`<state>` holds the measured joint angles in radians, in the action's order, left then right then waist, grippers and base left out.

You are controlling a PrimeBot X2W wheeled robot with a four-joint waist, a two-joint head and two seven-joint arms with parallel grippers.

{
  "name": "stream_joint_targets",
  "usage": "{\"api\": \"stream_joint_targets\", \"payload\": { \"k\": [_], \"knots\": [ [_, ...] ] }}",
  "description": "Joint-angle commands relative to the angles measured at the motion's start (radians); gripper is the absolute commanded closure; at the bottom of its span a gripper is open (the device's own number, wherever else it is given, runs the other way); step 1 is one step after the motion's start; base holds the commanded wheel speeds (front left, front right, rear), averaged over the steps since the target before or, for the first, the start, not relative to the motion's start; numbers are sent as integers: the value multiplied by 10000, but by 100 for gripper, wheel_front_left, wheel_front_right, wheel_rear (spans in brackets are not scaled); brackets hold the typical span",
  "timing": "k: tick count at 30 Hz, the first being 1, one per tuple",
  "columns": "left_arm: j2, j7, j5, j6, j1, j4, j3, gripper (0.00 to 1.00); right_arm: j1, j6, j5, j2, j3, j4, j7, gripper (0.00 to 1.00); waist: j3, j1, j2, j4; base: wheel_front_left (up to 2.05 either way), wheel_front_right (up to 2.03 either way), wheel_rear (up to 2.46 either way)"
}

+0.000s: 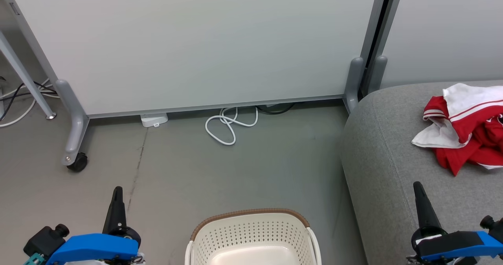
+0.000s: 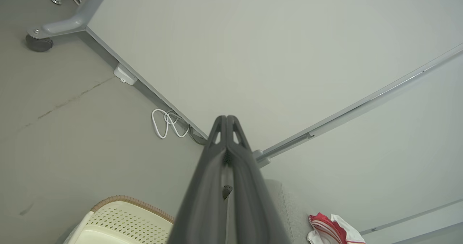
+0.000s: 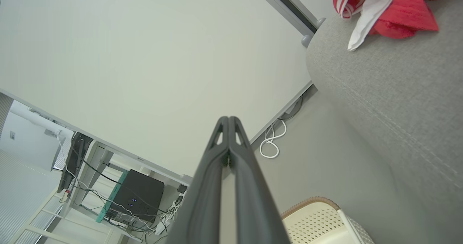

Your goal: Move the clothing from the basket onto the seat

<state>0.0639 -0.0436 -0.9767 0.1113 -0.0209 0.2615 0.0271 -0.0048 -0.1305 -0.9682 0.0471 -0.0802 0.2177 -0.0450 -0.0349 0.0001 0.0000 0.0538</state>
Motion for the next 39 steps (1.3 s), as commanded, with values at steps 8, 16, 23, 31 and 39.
{"api": "stream_joint_targets", "payload": {
  "k": [8, 16, 23, 31, 39],
  "knots": [
    [3, 278, -1116, 77, -387, -136, 207, 100, -409, -3, -1149, 39, -84, -13, 273, 100, 46, -1, 0, -64, 0, 0, 0],
    [-21, 502, -1955, 106, -473, -144, 325, 100, -518, -3, -1988, 42, -129, 32, 491, 100, 88, -1, 0, -125, 0, 0, 0],
    [-38, 672, -2646, 131, -569, -151, 425, 100, -620, -3, -2683, 43, -162, 67, 666, 100, 125, -1, 0, -178, 0, 0, 0],
    [-56, 833, -3297, 153, -617, -157, 499, 100, -693, -3, -3342, 45, -195, 104, 830, 100, 162, -1, 0, -231, 0, 0, 0],
    [-77, 1013, -3992, 156, -706, -161, 587, 100, -801, -5, -4050, 47, -231, 143, 1011, 100, 204, -1, 0, -292, 0, 0, 0]
  ]
}}
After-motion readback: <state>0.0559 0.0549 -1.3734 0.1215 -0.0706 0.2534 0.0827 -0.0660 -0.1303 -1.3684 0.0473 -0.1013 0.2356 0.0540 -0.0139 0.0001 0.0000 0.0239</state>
